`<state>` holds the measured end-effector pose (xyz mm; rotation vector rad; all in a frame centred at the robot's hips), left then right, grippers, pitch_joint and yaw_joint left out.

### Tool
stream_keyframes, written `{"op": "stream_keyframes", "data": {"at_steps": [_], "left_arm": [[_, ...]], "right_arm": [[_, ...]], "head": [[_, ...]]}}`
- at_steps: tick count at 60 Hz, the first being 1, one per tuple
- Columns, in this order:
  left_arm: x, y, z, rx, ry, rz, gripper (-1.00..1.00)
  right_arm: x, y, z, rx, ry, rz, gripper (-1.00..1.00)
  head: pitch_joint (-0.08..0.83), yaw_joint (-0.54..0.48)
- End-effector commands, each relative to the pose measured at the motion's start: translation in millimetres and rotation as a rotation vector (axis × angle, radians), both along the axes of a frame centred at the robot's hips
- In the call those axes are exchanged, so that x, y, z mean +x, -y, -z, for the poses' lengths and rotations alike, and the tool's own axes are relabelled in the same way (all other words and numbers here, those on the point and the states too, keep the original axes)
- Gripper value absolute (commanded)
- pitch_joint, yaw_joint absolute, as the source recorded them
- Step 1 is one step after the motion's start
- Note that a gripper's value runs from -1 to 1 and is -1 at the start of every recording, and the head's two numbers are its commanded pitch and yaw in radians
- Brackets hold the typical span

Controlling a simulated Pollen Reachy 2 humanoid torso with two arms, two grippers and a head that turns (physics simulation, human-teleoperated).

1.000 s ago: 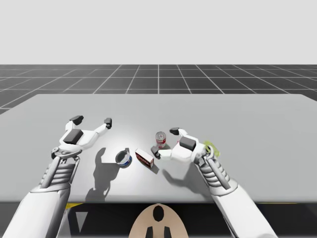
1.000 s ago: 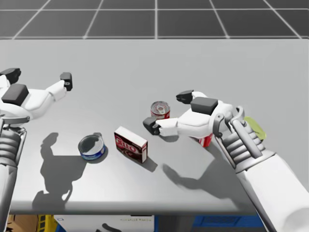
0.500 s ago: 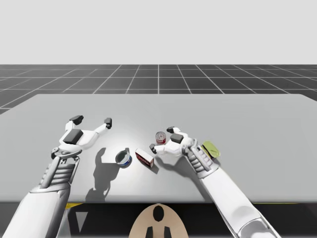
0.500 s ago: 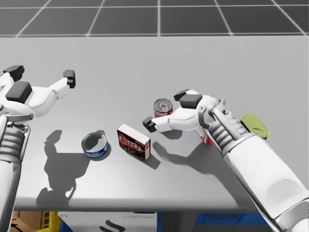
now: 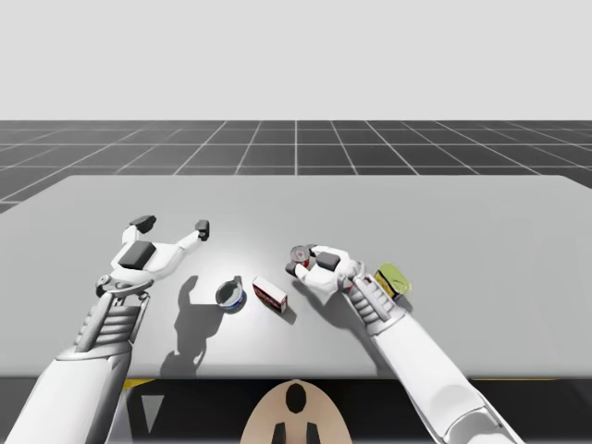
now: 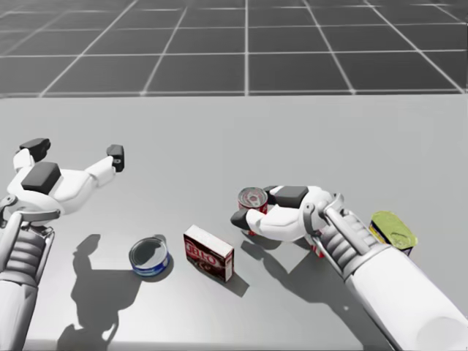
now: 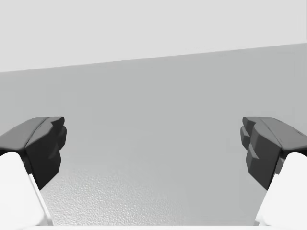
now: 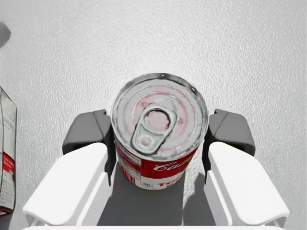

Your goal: Grasp the soup can and hold it up.

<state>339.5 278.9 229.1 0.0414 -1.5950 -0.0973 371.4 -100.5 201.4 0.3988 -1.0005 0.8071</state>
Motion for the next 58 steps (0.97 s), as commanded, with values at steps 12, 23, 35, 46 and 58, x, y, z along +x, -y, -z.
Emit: {"op": "stream_keyframes", "data": {"at_steps": [12, 23, 35, 46, 58], "left_arm": [[0, 1, 1, 0.003, 0.001, -0.003, -1.00], [0, 0, 1, 0.006, 0.004, -0.005, -1.00], [0, 0, 0, 0.006, 0.005, -0.004, -1.00], [0, 0, -1, 0.003, 0.007, -0.004, -1.00], [-1, 0, -1, 0.004, 0.007, -0.004, -1.00]], "right_arm": [[-7, -5, 8, 0.010, -0.030, -0.018, 1.00], [-11, 0, -14, 0.039, 0.018, -0.014, 1.00], [-23, 5, -68, 0.100, 0.114, -0.015, 1.00], [-42, 10, -117, 0.178, 0.237, -0.001, 1.00], [-73, 26, -186, 0.323, 0.443, 0.053, 1.00]], "head": [[0.339, 0.05], [0.323, 0.04], [0.339, 0.05], [0.334, 0.05], [0.332, 0.05]]}}
